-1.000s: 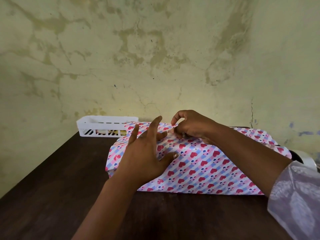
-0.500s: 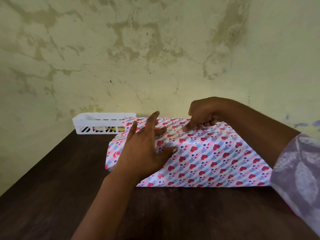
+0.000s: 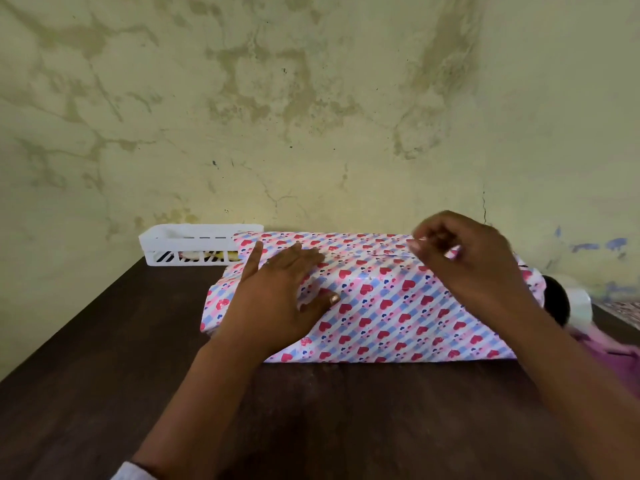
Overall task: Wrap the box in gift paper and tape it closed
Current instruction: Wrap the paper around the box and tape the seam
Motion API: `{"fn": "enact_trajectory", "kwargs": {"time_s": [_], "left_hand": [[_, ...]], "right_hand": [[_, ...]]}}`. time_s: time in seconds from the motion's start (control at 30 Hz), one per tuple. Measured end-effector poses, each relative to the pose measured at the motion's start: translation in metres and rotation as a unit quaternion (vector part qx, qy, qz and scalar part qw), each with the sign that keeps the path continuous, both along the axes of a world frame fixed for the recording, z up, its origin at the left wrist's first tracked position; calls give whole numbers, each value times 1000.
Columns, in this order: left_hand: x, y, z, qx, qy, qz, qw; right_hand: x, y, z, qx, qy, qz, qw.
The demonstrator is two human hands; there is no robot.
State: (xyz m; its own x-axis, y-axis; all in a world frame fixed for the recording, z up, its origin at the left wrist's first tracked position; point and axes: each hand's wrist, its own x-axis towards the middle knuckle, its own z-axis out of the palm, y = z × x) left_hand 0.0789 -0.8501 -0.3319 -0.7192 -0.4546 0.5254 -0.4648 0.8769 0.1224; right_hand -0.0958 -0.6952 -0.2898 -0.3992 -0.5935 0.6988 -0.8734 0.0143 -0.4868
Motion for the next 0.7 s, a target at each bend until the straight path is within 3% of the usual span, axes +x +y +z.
{"fn": "enact_trajectory", "kwargs": {"time_s": [0.1, 0.27, 0.37, 0.47, 0.53, 0.7], "left_hand": [[-4, 6, -1, -36, -7, 25, 999], [-33, 31, 10, -53, -77, 40, 995], [-60, 48, 17, -44, -140, 33, 989], [-72, 56, 16, -55, -138, 24, 989], [-74, 59, 12, -68, -116, 34, 990], [-77, 65, 12, -70, -90, 44, 993]], "right_hand": [[-2, 42, -35, -65, -74, -1, 995], [-17, 71, -84, 91, -193, -41, 976], [-15, 85, -92, 100, -172, -53, 979], [-27, 115, -81, -10, -116, -122, 986], [-47, 137, -73, -86, -146, -179, 969], [-91, 153, -77, -27, -189, -259, 947]]}}
